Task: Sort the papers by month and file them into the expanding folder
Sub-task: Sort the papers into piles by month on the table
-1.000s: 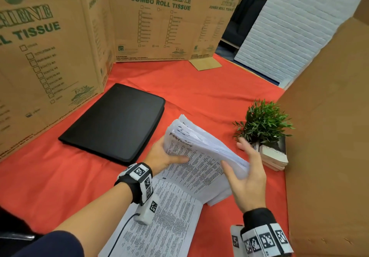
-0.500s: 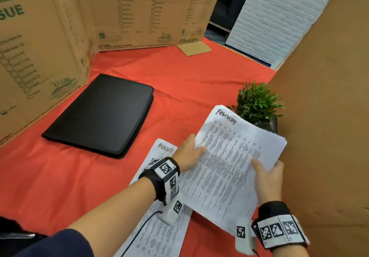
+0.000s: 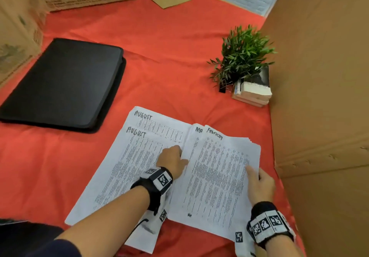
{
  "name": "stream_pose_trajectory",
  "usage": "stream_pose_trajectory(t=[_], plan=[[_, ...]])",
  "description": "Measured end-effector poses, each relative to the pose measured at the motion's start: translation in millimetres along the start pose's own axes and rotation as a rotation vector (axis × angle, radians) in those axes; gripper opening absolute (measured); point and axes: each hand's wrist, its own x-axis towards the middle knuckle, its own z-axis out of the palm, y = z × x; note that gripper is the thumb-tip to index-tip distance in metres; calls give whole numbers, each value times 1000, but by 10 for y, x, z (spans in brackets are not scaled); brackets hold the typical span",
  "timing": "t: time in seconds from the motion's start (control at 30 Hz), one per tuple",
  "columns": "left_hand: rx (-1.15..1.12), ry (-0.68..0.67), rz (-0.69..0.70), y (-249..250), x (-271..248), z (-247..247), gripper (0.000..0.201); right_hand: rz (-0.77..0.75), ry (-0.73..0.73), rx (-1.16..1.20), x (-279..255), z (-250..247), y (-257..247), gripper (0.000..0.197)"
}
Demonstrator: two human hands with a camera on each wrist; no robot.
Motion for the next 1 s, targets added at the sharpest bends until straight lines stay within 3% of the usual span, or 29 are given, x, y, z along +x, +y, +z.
stream_pose_trajectory(t=[0.27,0.43,0.53,0.67,0.8,0.9,1.0], plan=[[-102,51,-21,-139,50,-99,20,125,-72,-2,3,-38,173,26],[355,-79,132,-72,57,-329,32,347,66,251,-79,35,124,17],[554,-74,257,-22,-23,-423,34,395,90,273,-87,89,117,13],[312,-109,332,-31,-44,-406,18,411,70,304,-96,86,60,9],[-15,-185,318,-75,-49,-351,28,401,54,350,-79,51,26,14],[-28,-229,325,-77,-47,-307,27,422,69,363,-23,43,113,19],[4,-16,181,-58,-2,-246,15,420,72,384,35,54,211,21]])
